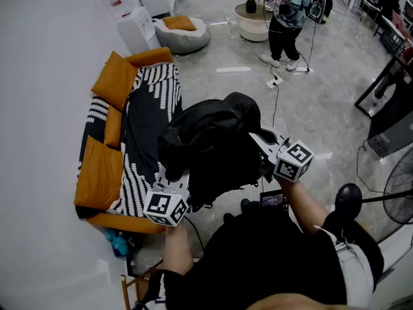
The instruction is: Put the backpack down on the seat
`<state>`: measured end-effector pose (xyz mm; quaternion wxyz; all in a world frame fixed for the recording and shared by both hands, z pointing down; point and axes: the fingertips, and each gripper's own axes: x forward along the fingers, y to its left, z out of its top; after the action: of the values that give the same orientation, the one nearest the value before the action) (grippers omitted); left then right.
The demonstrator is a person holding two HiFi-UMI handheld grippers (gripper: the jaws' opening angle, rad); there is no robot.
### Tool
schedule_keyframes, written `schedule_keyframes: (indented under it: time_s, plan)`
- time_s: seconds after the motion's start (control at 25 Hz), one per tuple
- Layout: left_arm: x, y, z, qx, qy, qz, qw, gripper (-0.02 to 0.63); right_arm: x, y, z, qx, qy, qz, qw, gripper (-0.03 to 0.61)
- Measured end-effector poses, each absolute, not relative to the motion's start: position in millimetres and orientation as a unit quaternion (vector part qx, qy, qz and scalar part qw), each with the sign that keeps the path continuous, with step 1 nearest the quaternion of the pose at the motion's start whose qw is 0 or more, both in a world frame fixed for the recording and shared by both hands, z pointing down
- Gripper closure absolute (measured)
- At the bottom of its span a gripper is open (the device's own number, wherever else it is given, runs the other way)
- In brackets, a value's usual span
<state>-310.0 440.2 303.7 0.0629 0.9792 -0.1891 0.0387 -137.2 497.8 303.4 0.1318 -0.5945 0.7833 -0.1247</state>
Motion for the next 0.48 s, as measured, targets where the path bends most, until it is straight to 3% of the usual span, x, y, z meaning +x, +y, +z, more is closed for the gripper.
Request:
schedule_keyframes:
  time_s: [0.48]
  plan:
    - [-370.1, 482.0, 286.9, 0.958, -0.278, 0.017, 0.069, 0.578, -190.0, 511.7, 283.9, -0.518, 0.839, -0.108, 0.126, 0.531]
